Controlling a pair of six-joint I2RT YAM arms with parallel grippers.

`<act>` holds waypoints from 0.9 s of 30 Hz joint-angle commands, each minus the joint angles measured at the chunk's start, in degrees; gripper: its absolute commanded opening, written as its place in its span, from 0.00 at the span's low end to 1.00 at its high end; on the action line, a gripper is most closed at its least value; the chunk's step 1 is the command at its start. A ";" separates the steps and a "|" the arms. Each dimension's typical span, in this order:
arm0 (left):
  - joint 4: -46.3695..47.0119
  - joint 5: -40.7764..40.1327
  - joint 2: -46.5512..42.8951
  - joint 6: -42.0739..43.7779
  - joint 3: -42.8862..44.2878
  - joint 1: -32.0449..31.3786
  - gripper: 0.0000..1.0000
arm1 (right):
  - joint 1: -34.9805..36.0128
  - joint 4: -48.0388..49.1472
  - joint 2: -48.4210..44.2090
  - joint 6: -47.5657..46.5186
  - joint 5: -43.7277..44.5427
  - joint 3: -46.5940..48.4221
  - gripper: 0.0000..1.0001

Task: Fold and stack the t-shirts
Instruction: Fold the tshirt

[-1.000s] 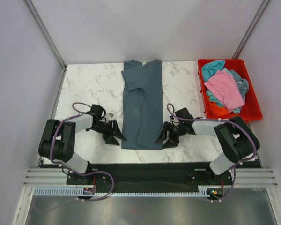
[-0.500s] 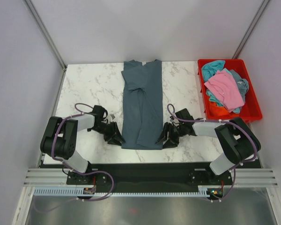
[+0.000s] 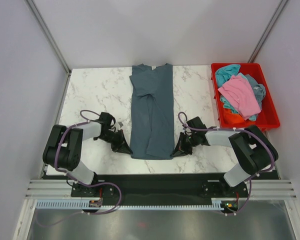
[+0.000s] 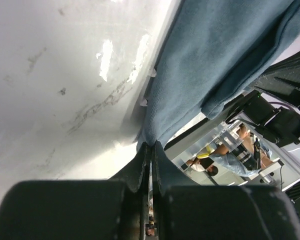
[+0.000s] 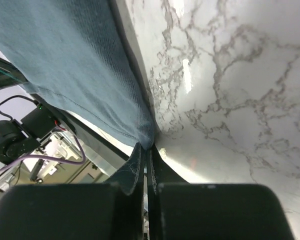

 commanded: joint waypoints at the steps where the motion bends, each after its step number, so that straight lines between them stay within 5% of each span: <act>1: -0.69 0.38 -3.27 -1.09 1.34 -0.20 0.02 | -0.39 -2.10 -1.87 -2.82 5.64 1.26 0.00; 14: -5.44 2.40 -10.75 3.31 10.19 -0.20 0.02 | -6.81 -8.17 -10.49 -12.23 6.88 10.75 0.00; 24: -5.70 1.70 -4.52 5.33 27.69 -0.20 0.02 | -9.36 -4.13 -4.79 -16.45 7.84 23.32 0.00; 27: -5.79 -5.68 -0.13 11.92 32.88 -0.20 0.02 | -10.23 -3.34 -1.02 -17.68 8.37 27.44 0.00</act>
